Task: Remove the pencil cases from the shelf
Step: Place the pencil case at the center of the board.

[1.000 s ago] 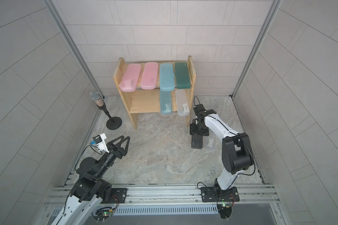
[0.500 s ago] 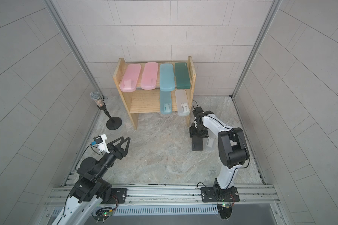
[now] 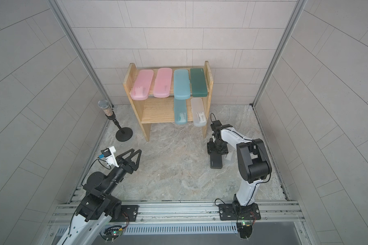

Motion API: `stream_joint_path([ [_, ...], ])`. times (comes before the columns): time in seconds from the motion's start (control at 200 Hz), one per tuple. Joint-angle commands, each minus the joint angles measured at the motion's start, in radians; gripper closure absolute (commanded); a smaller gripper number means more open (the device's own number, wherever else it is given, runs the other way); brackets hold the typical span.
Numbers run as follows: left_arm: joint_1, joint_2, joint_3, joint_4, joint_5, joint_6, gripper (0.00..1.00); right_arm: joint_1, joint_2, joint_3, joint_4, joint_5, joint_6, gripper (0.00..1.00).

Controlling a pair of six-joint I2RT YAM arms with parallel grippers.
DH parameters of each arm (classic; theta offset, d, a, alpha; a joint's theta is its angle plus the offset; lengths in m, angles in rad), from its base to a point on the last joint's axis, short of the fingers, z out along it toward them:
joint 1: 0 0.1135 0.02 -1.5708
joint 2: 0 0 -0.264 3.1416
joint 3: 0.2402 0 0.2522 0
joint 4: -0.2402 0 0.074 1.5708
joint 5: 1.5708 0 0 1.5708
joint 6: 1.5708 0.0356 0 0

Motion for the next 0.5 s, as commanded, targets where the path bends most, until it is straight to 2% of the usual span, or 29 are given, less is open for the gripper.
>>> stream_joint_path([
  [0.0, -0.003, -0.003, 0.013, 0.015, -0.006, 0.017, 0.1, -0.005, -0.016, -0.012, 0.0, 0.003, -0.01, 0.15],
  [0.19, -0.002, 0.027, 0.024, 0.021, -0.022, 0.001, 0.07, -0.005, -0.05, -0.007, 0.005, 0.021, -0.02, 0.13],
  [0.345, -0.003, 0.106, 0.052, 0.011, 0.001, -0.057, 0.06, 0.0, -0.189, -0.003, 0.002, 0.023, -0.012, 0.13],
  [0.495, -0.003, 0.225, 0.062, 0.1, 0.048, -0.142, 0.05, 0.0, -0.331, -0.033, -0.005, 0.02, 0.044, 0.11],
])
